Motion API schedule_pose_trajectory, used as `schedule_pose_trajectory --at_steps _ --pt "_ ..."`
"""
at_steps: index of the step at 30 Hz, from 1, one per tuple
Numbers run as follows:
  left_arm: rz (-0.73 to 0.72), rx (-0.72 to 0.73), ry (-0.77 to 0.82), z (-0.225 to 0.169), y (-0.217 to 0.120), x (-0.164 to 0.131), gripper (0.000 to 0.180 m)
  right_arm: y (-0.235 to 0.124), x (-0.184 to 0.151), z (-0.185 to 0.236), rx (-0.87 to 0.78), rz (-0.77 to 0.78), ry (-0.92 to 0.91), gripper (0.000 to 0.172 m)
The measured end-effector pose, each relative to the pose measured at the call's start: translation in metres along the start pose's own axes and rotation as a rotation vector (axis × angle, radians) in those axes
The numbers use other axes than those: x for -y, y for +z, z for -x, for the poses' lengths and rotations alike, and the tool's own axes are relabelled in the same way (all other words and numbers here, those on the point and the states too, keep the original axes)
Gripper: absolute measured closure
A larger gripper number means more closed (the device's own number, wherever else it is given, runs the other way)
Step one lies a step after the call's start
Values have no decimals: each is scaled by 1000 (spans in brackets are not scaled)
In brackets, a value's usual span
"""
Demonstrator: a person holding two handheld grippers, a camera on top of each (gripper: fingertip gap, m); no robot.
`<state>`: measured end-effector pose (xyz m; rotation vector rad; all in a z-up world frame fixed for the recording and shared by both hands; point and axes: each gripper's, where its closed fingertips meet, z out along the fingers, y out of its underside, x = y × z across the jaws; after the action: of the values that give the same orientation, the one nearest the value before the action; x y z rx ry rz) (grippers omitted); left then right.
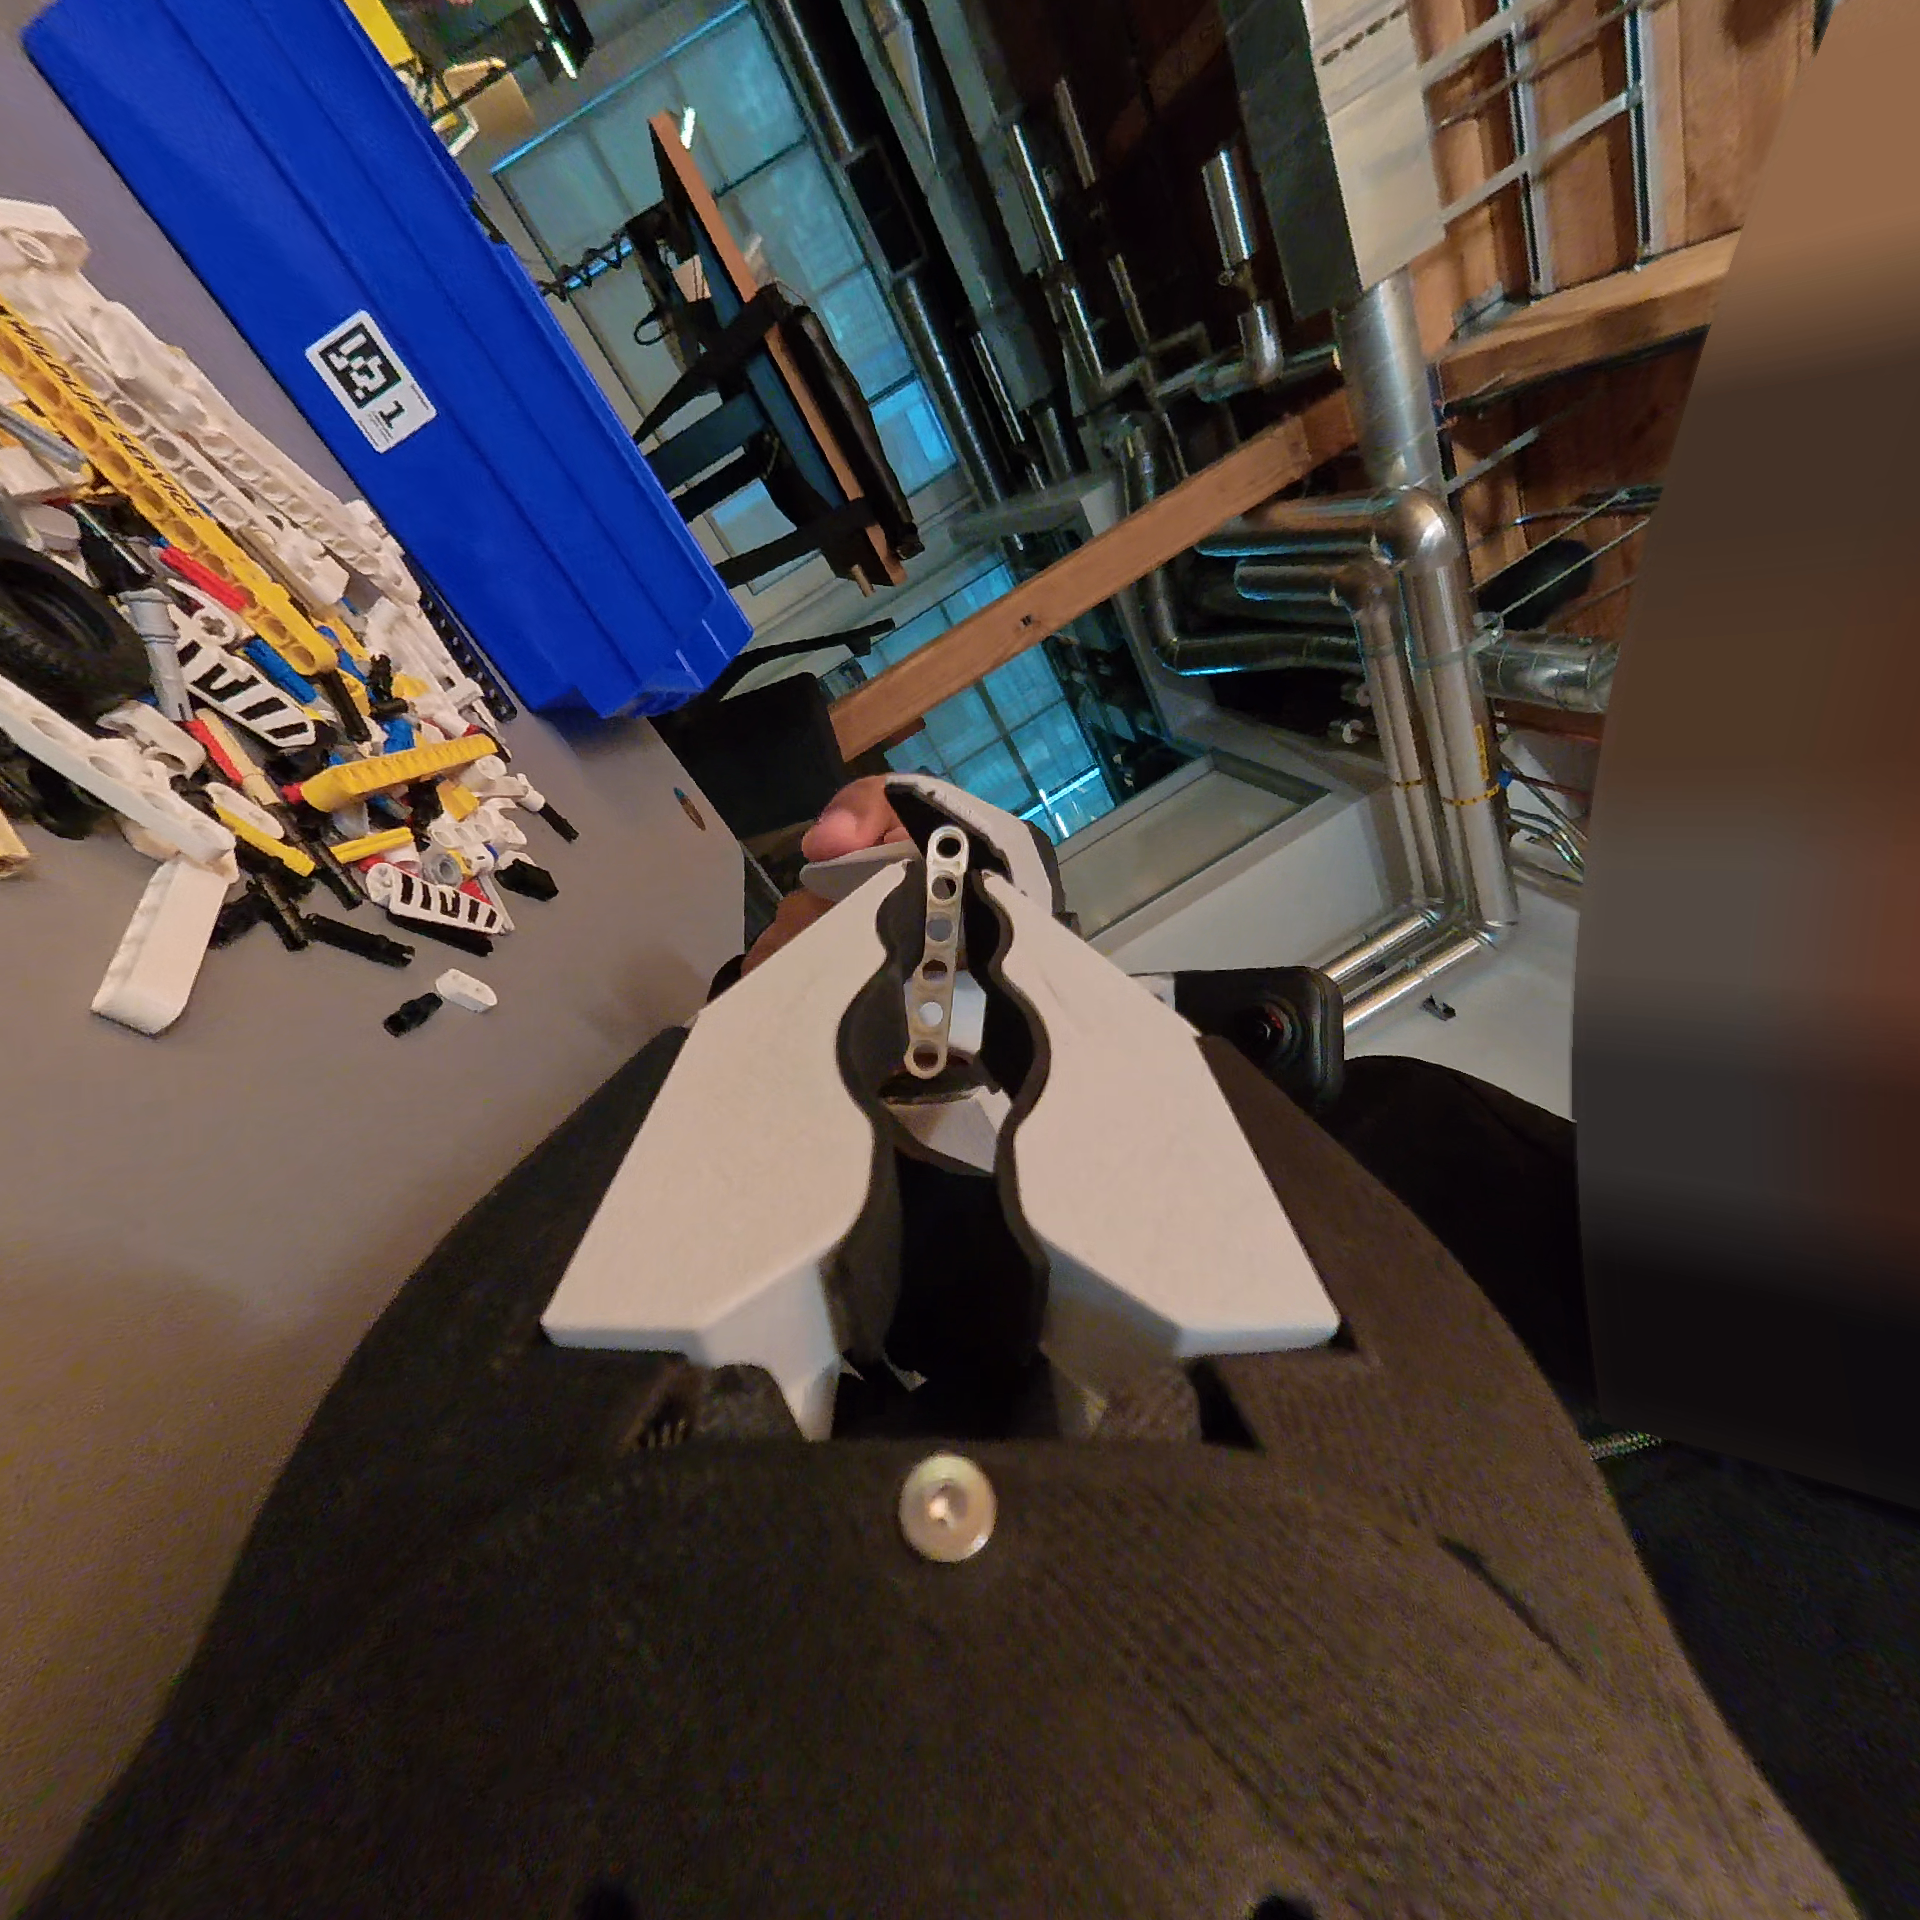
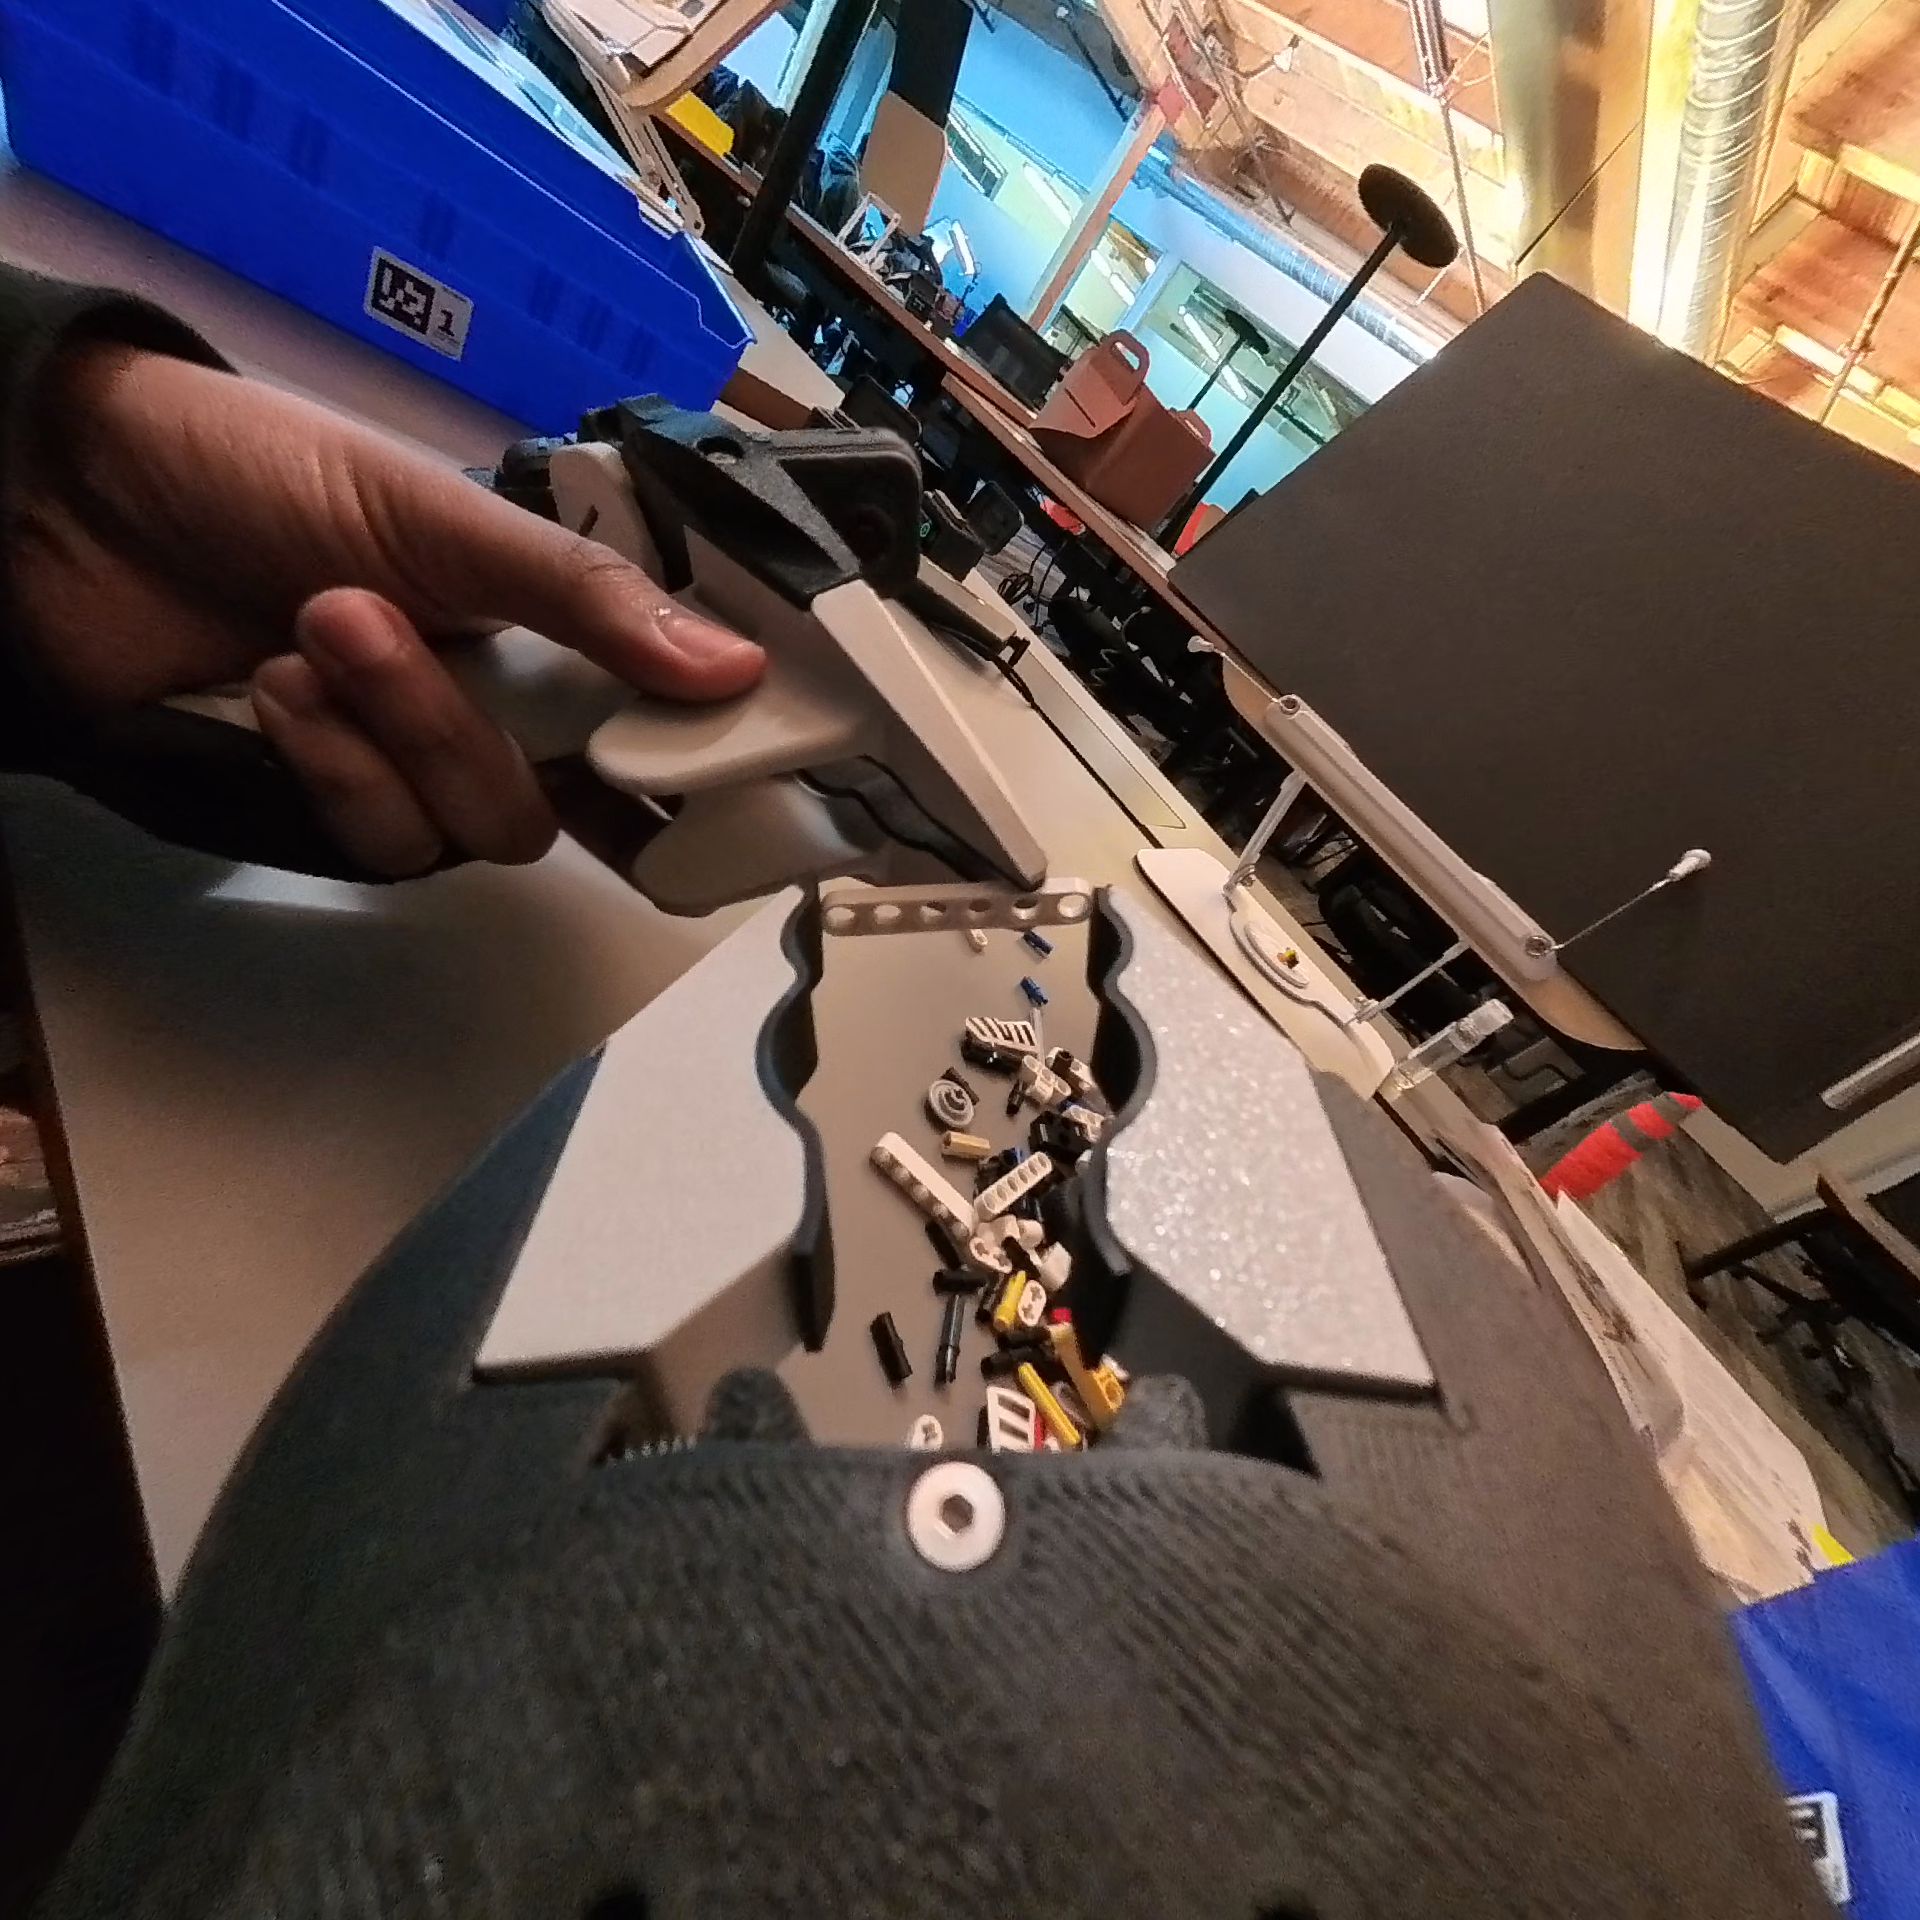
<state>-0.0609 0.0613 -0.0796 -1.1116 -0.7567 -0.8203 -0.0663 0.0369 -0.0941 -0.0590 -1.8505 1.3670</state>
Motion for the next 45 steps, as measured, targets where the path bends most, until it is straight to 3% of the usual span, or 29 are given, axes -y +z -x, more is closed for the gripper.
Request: schedule_pose_trajectory --at_steps 6,13,18,24,28,31,40,45 --pt "-23 37 70 6 -9 8 163 0 -11 -17 -52 57 2 122" --pt "-58 111 221 -8 -34 2 164 -3 -96 -80 -114 401 167 122" --pt "2 187 337 -15 -39 -20 165 21 -134 -112 -50 506 404 122" --pt "58 234 426 -16 -43 -38 165 58 -160 -148 -83 578 490 122" --pt "53 195 404 -20 -44 -44 165 77 -180 -138 -41 671 597 122" --pt "43 199 398 -18 -48 -44 166 82 -194 -135 -51 729 571 122" --pt "32 202 394 -15 -53 -40 170 89 -201 -131 -4 750 654 121" --pt "28 202 401 -16 -53 -39 170 83 -183 -142 -49 676 657 123"
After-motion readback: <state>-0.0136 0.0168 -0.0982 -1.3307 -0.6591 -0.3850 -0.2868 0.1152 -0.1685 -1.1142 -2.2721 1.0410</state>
